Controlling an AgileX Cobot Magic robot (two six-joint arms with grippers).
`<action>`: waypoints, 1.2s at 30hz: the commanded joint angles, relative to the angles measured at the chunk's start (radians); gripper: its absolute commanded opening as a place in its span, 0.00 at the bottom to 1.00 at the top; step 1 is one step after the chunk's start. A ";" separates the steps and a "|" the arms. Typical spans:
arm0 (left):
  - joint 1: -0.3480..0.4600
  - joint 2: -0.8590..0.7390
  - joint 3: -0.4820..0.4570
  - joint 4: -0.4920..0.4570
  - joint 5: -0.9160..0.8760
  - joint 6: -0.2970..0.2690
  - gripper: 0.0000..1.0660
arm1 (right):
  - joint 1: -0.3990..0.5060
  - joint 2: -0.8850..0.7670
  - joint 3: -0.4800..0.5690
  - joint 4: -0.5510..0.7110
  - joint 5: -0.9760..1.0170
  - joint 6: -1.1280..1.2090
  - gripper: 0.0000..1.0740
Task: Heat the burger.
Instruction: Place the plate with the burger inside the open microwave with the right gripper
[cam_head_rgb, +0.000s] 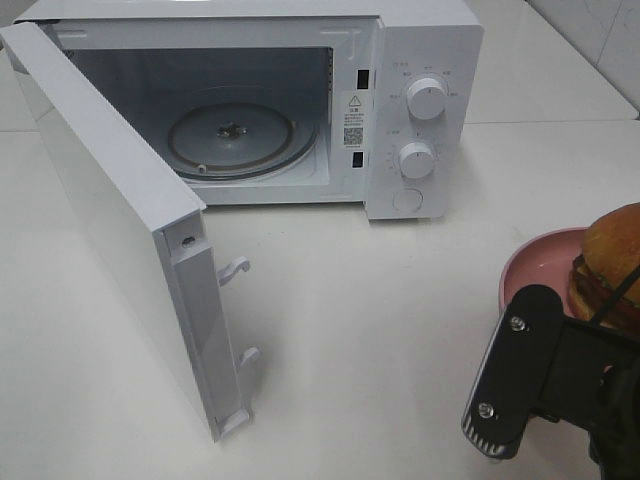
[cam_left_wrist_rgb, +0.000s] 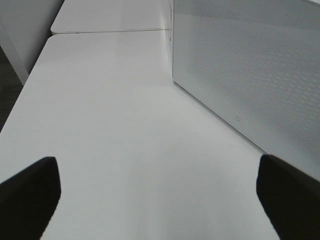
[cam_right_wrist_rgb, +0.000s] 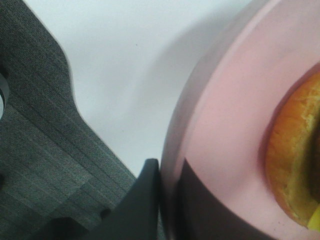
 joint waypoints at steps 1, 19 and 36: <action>0.001 -0.019 0.002 0.003 -0.003 -0.003 0.94 | 0.005 -0.007 0.006 -0.065 0.019 -0.046 0.00; 0.001 -0.019 0.002 0.003 -0.003 -0.003 0.94 | 0.005 -0.007 0.006 -0.103 -0.078 -0.242 0.00; 0.001 -0.019 0.002 0.003 -0.003 -0.003 0.94 | 0.005 -0.007 0.006 -0.159 -0.193 -0.393 0.00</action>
